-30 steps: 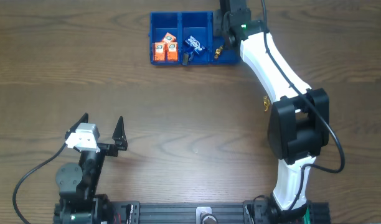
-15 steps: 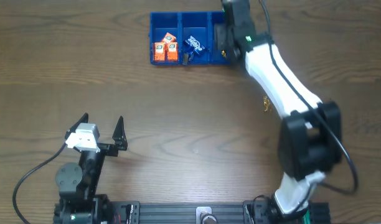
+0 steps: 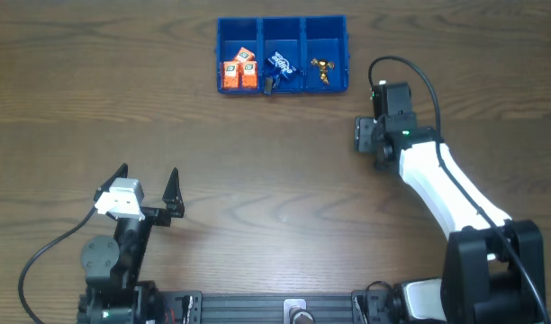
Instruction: Sort Candies Into Trays
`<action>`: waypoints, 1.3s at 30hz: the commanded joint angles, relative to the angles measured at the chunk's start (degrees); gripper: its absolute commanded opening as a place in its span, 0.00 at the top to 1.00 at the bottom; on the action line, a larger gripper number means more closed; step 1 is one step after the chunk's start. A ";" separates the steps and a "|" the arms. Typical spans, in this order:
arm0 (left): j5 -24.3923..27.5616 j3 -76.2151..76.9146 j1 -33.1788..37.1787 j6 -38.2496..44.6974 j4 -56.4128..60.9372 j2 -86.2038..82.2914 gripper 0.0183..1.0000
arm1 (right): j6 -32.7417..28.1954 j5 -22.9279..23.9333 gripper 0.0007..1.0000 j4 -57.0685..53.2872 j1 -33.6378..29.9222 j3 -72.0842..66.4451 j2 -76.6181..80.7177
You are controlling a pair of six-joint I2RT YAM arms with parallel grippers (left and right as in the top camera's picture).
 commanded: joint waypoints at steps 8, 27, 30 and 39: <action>1.25 -1.20 0.35 0.63 -1.75 -0.37 0.00 | 2.40 -1.11 0.29 0.70 -2.82 -2.84 4.13; 1.25 -1.20 0.35 0.63 -1.75 -0.37 0.00 | 3.26 -2.60 0.39 4.74 -5.68 -3.91 8.98; 1.25 -1.20 0.35 0.63 -1.75 -0.37 0.00 | 3.26 -2.60 0.50 4.90 -5.68 -3.91 9.05; 1.25 -1.20 0.35 0.63 -1.75 -0.37 0.00 | 3.26 -2.58 0.72 4.92 -5.68 -3.91 9.05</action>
